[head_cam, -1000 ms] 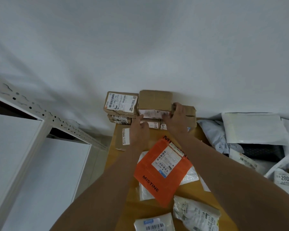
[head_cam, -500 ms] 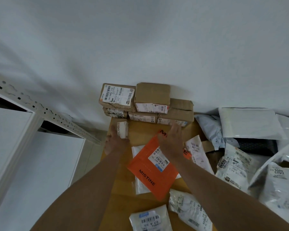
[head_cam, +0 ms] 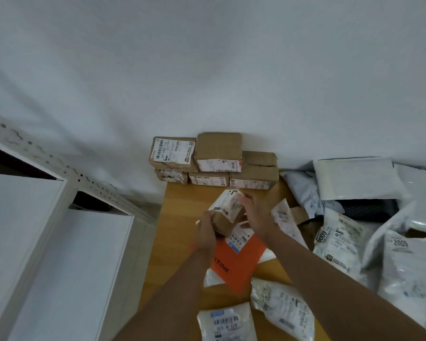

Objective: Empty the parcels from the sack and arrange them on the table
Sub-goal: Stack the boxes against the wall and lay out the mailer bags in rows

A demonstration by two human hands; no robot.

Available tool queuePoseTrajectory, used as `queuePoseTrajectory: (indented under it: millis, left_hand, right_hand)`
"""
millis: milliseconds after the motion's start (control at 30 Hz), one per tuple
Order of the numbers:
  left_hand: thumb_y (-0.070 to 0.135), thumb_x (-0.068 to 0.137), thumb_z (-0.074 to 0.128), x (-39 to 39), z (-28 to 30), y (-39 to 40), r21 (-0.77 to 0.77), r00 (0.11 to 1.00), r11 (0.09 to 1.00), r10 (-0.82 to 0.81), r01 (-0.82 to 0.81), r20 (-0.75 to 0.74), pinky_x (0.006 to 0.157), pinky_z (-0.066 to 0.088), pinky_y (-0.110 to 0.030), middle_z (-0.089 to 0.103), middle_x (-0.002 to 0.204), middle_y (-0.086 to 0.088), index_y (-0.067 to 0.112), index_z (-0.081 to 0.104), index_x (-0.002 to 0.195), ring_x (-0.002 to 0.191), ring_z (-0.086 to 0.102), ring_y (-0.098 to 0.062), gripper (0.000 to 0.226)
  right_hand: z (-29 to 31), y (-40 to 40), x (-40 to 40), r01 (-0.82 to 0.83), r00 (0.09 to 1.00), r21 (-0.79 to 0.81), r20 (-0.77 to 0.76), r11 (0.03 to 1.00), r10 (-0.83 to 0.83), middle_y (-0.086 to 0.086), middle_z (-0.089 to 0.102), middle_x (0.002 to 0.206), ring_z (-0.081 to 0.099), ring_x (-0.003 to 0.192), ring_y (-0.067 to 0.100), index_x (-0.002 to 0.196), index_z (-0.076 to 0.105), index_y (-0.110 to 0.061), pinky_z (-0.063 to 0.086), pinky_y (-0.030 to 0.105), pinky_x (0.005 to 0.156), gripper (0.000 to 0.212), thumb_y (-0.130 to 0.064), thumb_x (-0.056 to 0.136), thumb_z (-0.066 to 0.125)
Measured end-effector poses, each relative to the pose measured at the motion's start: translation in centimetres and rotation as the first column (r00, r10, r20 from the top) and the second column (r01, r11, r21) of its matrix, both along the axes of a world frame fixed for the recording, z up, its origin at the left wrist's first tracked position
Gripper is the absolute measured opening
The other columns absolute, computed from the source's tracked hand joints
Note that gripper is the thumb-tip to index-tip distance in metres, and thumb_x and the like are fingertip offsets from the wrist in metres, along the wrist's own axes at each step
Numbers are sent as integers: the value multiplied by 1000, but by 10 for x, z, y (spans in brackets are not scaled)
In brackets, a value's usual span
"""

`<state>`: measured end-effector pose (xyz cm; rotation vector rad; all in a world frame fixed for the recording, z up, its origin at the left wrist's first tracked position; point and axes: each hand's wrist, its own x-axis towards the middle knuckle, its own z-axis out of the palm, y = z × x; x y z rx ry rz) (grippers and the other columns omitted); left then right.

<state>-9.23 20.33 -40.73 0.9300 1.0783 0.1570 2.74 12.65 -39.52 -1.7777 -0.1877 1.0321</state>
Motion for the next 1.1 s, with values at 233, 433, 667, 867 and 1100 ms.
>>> queuePoseTrajectory:
  millis: [233, 433, 667, 867, 1100]
  left_hand:
    - [60, 98, 32, 36, 38, -2, -4, 988, 993, -117, 118, 101, 47, 36, -24, 61, 71, -7, 9, 68, 103, 54, 48, -15, 62]
    - [50, 99, 45, 56, 74, 0, 274, 988, 961, -64, 23, 141, 54, 52, -26, 73, 80, 0, 13, 67, 103, 64, 66, -12, 43]
    - [66, 89, 39, 82, 94, 53, 631, 992, 776, -92, 21, 80, 87, 56, -48, 62, 116, -5, 37, 65, 114, 105, 63, -20, 46]
    - [26, 98, 39, 84, 125, 74, 671, 991, 741, -89, -1, 100, 85, 52, -32, 64, 109, 15, 62, 59, 101, 104, 62, -10, 42]
    - [35, 91, 56, 80, 109, 92, 576, 986, 810, 23, -114, 164, 85, 56, -40, 70, 104, 1, 24, 58, 100, 102, 67, -22, 15]
  right_hand:
    - [35, -47, 38, 93, 995, 153, -42, 984, -88, 8, 72, 100, 68, 79, 15, 112, 56, -11, 53, 24, 65, 36, -36, 90, 67]
    - [65, -47, 60, 96, 994, 254, 25, 962, -106, 5, 74, 105, 72, 94, 21, 118, 60, -14, 58, 37, 82, 48, -43, 82, 71]
    - [96, 3, 83, -37, 940, 191, 340, 981, -31, -6, 64, 118, 64, 103, 13, 129, 57, -21, 54, 32, 89, 43, -40, 91, 65]
    - [107, 33, 89, -71, 919, 195, 394, 978, -12, -7, 63, 117, 62, 102, 9, 137, 52, -33, 55, 30, 82, 44, -22, 95, 62]
    - [102, 51, 81, 26, 977, 255, 200, 967, -79, -1, 69, 112, 69, 98, 16, 112, 57, -23, 57, 42, 87, 15, -27, 98, 53]
